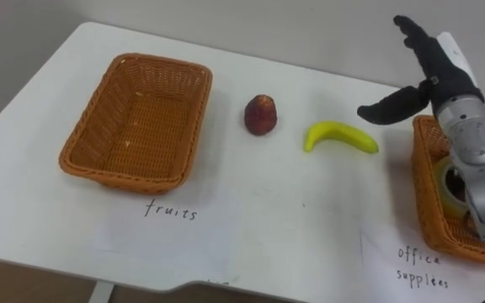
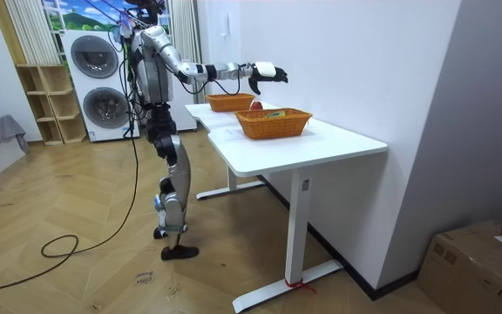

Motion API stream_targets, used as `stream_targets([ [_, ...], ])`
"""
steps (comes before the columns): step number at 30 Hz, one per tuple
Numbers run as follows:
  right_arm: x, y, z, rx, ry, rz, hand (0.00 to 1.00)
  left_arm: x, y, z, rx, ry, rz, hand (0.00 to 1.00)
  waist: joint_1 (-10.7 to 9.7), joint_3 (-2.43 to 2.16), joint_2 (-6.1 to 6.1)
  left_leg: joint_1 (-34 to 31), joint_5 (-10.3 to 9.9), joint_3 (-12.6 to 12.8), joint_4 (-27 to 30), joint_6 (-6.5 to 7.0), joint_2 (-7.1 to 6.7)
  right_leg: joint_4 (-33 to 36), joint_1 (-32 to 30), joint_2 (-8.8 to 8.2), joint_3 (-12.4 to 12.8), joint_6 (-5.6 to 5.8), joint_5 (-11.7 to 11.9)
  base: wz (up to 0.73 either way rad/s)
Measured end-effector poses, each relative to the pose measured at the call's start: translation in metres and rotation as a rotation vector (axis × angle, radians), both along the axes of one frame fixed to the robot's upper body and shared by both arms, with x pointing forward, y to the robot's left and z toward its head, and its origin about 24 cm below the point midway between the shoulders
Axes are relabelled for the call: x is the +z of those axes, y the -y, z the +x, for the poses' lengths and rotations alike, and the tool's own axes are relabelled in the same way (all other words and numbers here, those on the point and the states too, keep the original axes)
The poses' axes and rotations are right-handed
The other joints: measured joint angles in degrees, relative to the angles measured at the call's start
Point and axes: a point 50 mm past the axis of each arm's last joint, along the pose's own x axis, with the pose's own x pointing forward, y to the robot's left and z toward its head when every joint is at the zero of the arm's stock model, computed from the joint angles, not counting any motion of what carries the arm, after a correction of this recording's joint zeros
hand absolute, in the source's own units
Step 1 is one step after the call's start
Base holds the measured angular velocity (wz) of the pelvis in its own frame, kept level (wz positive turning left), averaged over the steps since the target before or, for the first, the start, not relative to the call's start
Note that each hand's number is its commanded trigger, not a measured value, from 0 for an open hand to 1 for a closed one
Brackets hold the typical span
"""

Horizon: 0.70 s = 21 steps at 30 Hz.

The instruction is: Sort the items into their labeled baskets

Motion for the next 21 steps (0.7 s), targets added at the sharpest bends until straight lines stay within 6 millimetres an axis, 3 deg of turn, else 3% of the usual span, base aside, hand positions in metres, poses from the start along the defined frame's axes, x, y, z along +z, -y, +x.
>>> stream_targets([
  [5,-0.003,-0.006,0.001,0.023,-0.014,-0.031,0.0,0.001,-0.002,0.005,0.0,0.011,0.002,0.0,0.2,-0.26,0.34,-1.5,0.0,0.4,0.1,0.02,0.01,0.1,-1.4,-0.04,0.2,-0.17,0.1,-0.03],
  [14,0.005,-0.017,0.026,0.047,-0.033,-0.09,0.0,0.006,-0.006,0.049,-0.068,0.108,0.017,0.0,1.3,-0.27,0.57,-6.3,0.6,1.0,1.1,-0.04,0.06,0.4,-6.1,0.01,1.0,-0.72,0.9,-0.02],
  [21,0.01,-0.019,0.032,0.056,-0.011,-0.154,0.0,0.005,0.002,0.06,-0.066,0.158,-0.018,0.0,1.9,-0.12,0.48,-7.0,0.7,0.8,0.7,-0.08,-0.01,0.0,-6.9,0.12,0.8,-0.76,1.0,0.0],
])
